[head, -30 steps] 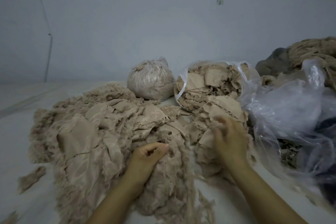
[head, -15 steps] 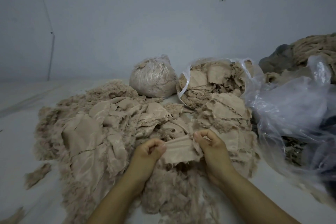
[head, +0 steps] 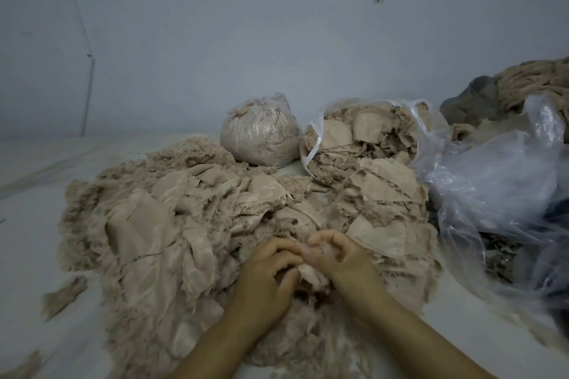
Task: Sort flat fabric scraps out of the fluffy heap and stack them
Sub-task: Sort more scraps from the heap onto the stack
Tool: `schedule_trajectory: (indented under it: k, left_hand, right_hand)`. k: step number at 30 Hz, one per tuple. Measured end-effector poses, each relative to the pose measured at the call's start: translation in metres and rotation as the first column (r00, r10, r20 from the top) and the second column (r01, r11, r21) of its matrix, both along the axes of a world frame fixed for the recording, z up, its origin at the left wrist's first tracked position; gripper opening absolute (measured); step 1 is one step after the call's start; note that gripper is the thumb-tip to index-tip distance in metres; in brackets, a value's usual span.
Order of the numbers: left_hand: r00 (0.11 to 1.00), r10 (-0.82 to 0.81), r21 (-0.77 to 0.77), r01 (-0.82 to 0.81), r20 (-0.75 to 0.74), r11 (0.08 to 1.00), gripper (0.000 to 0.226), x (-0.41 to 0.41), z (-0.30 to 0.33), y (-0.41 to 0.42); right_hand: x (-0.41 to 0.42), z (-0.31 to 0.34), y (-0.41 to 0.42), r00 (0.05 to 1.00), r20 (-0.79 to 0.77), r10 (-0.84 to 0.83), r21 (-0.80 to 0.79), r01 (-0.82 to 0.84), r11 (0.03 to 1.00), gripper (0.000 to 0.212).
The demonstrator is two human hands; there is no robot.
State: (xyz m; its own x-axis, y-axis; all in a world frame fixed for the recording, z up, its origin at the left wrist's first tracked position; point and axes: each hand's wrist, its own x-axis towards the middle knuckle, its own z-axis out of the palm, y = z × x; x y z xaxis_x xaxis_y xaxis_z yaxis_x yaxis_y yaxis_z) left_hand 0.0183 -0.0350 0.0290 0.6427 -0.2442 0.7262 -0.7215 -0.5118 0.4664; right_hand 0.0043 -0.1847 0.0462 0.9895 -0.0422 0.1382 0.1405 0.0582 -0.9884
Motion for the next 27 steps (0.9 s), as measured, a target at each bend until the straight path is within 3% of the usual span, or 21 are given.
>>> schedule_trajectory:
  k: [2,5,8,11,15,18,20,22,24,26,27]
  left_hand:
    - [0.999,0.052,-0.047,-0.051,-0.001,0.998,0.013,0.002,0.002,0.004]
    - [0.974,0.082,-0.241,-0.134,-0.212,0.961,0.029,0.004,0.005,0.008]
    - [0.896,-0.083,-0.531,-0.181,-0.435,0.828,0.035,0.009,0.005,0.008]
    - [0.833,-0.215,-0.680,-0.237,-0.510,0.694,0.031,0.013,0.005,0.009]
    - [0.887,-0.086,-0.563,-0.211,-0.453,0.799,0.033,0.009,0.008,0.005]
    - [0.911,-0.032,-0.539,-0.215,-0.411,0.814,0.033,0.008,0.010,0.007]
    - [0.882,-0.204,-0.548,-0.071,-0.424,0.833,0.036,0.004,0.010,0.005]
    - [0.743,-0.469,-0.643,0.069,-0.477,0.763,0.039,-0.001,0.012,0.001]
    - [0.728,-0.470,-0.675,0.013,-0.499,0.737,0.035,-0.001,0.013,0.001]
    - [0.844,-0.267,-0.585,-0.068,-0.466,0.808,0.022,0.001,0.013,0.006]
    - [0.855,-0.252,-0.555,-0.050,-0.453,0.830,0.016,0.002,0.014,0.009]
  right_hand:
    - [0.005,0.001,-0.002,0.989,0.020,-0.146,-0.003,0.146,0.989,0.009]
    - [0.011,0.002,-0.011,0.972,-0.007,-0.234,0.076,0.234,0.969,0.010]
    - [0.013,-0.002,-0.013,0.972,-0.015,-0.235,0.040,0.235,0.971,0.014]
    - [0.015,-0.004,-0.014,0.975,-0.025,-0.220,-0.026,0.219,0.975,0.016]
    - [0.015,-0.002,-0.015,0.943,0.136,-0.305,-0.291,0.332,0.897,0.015]
    - [0.005,0.000,-0.007,0.971,0.177,-0.163,-0.275,0.208,0.939,0.040]
    - [0.000,-0.001,0.002,0.988,0.149,0.027,-0.296,0.018,0.955,0.035]
    - [0.000,-0.007,0.007,0.982,0.155,0.108,-0.383,-0.041,0.923,0.042]
    - [0.003,-0.008,0.006,0.980,0.197,0.010,-0.326,0.056,0.944,0.022]
    - [0.006,-0.006,0.001,0.988,0.150,-0.047,-0.170,0.072,0.983,0.014]
    - [0.006,-0.004,-0.002,0.995,0.098,-0.010,-0.065,0.016,0.998,0.018]
